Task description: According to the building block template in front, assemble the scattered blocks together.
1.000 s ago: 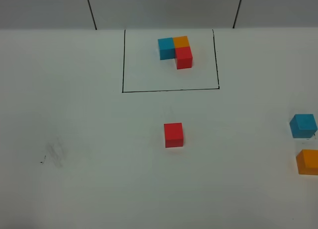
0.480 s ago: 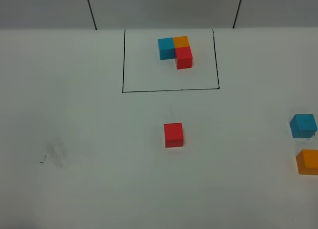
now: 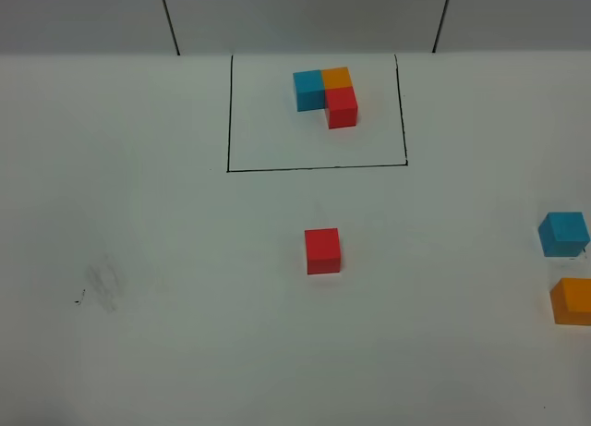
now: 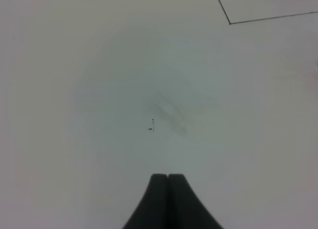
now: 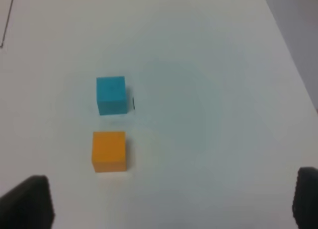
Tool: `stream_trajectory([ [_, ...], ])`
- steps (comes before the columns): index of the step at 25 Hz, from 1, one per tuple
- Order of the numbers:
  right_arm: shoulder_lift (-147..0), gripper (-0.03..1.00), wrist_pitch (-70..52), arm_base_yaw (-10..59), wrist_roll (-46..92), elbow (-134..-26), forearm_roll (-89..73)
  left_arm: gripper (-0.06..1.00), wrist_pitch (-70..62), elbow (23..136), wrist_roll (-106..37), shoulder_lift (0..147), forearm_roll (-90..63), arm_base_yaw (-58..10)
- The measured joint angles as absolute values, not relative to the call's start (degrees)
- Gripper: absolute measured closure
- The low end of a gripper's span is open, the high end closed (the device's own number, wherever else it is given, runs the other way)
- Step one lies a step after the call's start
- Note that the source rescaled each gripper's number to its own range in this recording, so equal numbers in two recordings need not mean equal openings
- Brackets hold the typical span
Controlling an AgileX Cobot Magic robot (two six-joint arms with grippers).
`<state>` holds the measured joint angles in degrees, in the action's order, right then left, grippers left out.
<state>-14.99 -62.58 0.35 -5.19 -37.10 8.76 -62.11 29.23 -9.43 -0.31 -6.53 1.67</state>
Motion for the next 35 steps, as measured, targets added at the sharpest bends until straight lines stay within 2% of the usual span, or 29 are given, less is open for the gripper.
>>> stream_trajectory([
  [17, -49.47, 0.02, -54.41, 0.35, -8.07, -37.75, 6.14, 0.94, -62.11, 29.23, -9.43, -0.31, -6.53, 1.67],
  [35, -70.49, 0.05, -41.77, 0.35, -8.08, -35.64, 3.3, 0.94, -62.11, 29.23, -9.43, -0.31, -6.53, 1.67],
])
